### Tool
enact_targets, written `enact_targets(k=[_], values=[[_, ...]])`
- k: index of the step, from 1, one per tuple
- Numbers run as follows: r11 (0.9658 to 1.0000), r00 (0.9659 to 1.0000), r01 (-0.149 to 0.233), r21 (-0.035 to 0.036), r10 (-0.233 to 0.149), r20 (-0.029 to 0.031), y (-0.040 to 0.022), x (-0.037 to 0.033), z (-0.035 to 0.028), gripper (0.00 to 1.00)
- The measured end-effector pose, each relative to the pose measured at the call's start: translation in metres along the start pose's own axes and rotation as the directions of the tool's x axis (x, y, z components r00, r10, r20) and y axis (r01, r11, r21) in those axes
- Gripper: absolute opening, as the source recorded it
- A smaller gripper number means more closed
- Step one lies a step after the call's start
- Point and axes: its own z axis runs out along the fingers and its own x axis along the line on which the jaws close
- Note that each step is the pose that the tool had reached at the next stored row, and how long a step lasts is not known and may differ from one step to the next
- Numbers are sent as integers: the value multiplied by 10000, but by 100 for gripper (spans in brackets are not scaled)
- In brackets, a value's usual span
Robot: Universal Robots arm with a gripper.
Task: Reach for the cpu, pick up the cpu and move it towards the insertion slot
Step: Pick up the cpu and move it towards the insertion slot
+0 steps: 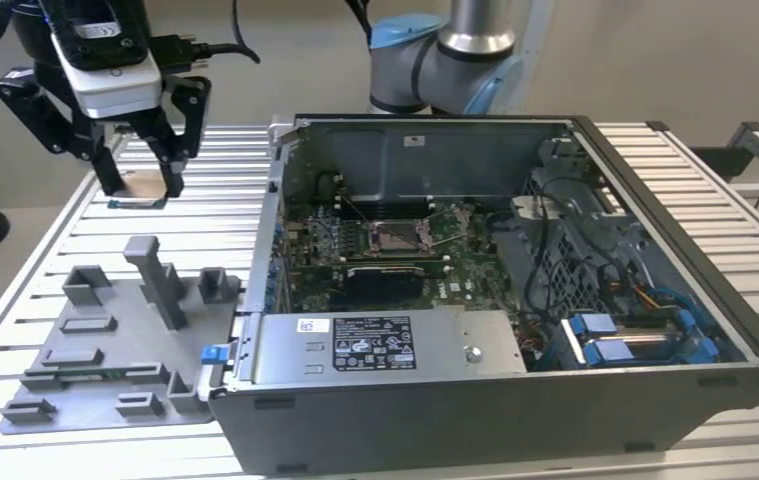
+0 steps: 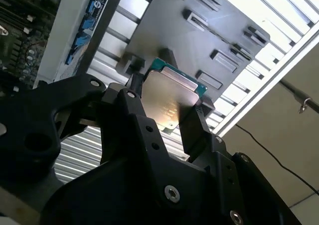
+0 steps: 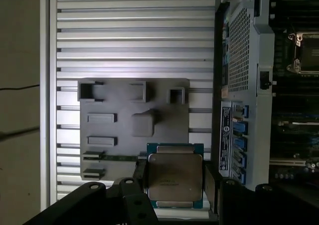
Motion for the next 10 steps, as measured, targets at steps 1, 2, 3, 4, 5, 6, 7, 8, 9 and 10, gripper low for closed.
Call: enact_targets(k=[1,2,3,4,5,6,7,8,9,10], values=[[10000,10000,0,0,0,-2,0,-23,-1,0],[10000,10000,0,-1,0,-3,0,-47,-2,0],[10000,10000,0,0,0,-5,0,-72,-4,0],[10000,10000,0,0,0,-6,1,-98,-5,0],[10000,10000,-1,0,1,-7,1,-119,-6,0],[10000,10000,0,0,0,-8,1,-144,-7,0],[10000,10000,0,0,0,-8,1,-168,-8,0],[10000,10000,0,-1,0,-9,1,-191,-9,0],[10000,10000,-1,1,1,-11,1,-213,-11,0],[10000,10000,0,0,0,-12,1,-236,-12,0]])
